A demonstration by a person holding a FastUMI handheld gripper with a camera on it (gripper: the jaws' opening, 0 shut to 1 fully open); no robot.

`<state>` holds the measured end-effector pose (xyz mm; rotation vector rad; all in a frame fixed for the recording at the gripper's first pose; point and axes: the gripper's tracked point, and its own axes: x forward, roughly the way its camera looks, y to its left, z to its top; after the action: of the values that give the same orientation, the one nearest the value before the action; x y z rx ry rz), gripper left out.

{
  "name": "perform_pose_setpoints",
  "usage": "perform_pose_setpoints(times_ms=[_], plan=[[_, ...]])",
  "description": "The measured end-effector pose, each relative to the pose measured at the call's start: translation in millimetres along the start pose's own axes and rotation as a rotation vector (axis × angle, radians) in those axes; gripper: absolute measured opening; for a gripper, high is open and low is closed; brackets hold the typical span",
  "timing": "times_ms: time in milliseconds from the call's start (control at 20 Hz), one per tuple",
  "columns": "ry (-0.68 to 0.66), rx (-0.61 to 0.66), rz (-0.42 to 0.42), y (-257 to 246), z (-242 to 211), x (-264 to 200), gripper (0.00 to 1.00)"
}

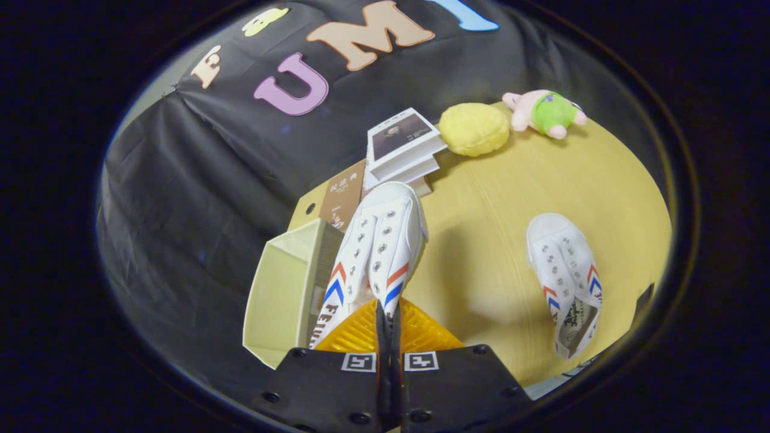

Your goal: Open the storage box then place both shoes into the box .Put the left shoe in first, then the right shoe, with the right side of both shoes facing outward in a uniform manner.

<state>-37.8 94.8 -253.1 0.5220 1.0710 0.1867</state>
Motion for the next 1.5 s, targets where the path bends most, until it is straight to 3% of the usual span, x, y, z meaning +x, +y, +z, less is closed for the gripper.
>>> perform_pose_setpoints(times_ms=[350,750,1500], plan=[[-0.037,-0.030,0.072,71,15,-11,0.03],[0.055,-0.095,0.131,136,-31,29,0.03],[0.210,-0.218,0.017,156,-109,111,0.04]])
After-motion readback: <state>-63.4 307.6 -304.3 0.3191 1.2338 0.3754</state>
